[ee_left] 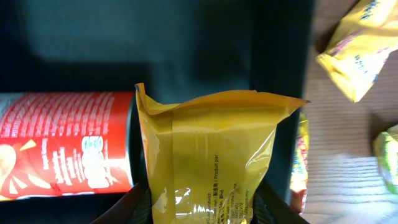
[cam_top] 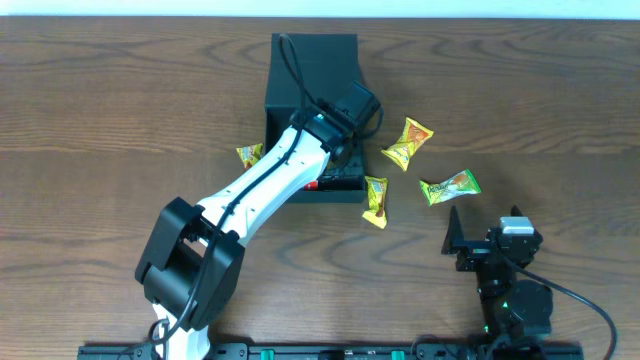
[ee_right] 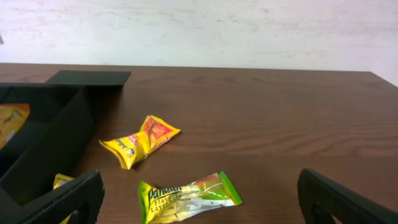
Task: Pack container
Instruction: 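Lower the yellow packet into the box and release it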
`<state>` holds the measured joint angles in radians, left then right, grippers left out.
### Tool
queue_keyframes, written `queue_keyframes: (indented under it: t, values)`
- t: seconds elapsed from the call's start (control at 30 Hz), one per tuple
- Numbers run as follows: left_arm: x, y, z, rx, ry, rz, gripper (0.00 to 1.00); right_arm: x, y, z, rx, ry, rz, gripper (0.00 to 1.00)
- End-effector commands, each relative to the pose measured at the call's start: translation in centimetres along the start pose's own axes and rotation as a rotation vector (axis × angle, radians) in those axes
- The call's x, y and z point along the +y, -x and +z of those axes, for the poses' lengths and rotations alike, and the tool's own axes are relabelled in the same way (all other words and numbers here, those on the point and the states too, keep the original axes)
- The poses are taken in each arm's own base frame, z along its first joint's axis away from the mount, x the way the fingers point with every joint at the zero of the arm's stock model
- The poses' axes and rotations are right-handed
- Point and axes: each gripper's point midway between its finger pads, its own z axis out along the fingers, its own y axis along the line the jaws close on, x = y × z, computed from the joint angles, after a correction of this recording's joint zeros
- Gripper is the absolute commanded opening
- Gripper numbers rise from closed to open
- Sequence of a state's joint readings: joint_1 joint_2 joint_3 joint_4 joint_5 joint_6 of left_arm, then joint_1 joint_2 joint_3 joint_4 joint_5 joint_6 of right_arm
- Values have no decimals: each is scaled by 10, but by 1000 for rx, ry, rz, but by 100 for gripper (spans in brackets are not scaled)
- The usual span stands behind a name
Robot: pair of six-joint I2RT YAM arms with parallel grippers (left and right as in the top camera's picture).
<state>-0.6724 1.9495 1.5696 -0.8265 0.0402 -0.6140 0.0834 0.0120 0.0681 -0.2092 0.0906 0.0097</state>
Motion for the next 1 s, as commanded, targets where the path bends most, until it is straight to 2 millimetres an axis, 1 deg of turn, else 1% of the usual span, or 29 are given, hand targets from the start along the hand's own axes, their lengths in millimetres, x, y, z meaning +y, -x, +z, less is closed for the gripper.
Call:
queue_keyframes:
  t: [0.0, 0.23, 0.47, 0.5, 0.57, 0.6, 0.63, 0.77, 0.97]
  values:
    - [8, -2, 9, -1, 36, -25, 23, -3, -1, 0, -1, -16, -14, 99]
    - [10, -7, 22, 1, 29, -26, 25, -3, -1, 0, -1, -16, -14, 99]
    - [11, -8, 27, 5, 33, -25, 28, -3, -1, 0, -1, -16, -14, 99]
    - [11, -8, 27, 6, 33, -25, 32, -3, -1, 0, -1, -16, -14, 99]
    - [10, -8, 27, 7, 33, -23, 54, -3, -1, 0, -1, -16, -14, 99]
    - [10, -8, 27, 7, 33, -23, 62, -3, -1, 0, -1, -16, -14, 99]
    - [10, -9, 27, 9, 32, -23, 66, -3, -1, 0, -1, -16, -14, 99]
    - [9, -9, 27, 13, 27, -19, 70, -3, -1, 0, -1, -16, -14, 99]
    - [6, -9, 27, 14, 9, 9, 71, -3, -1, 0, -1, -16, -14, 99]
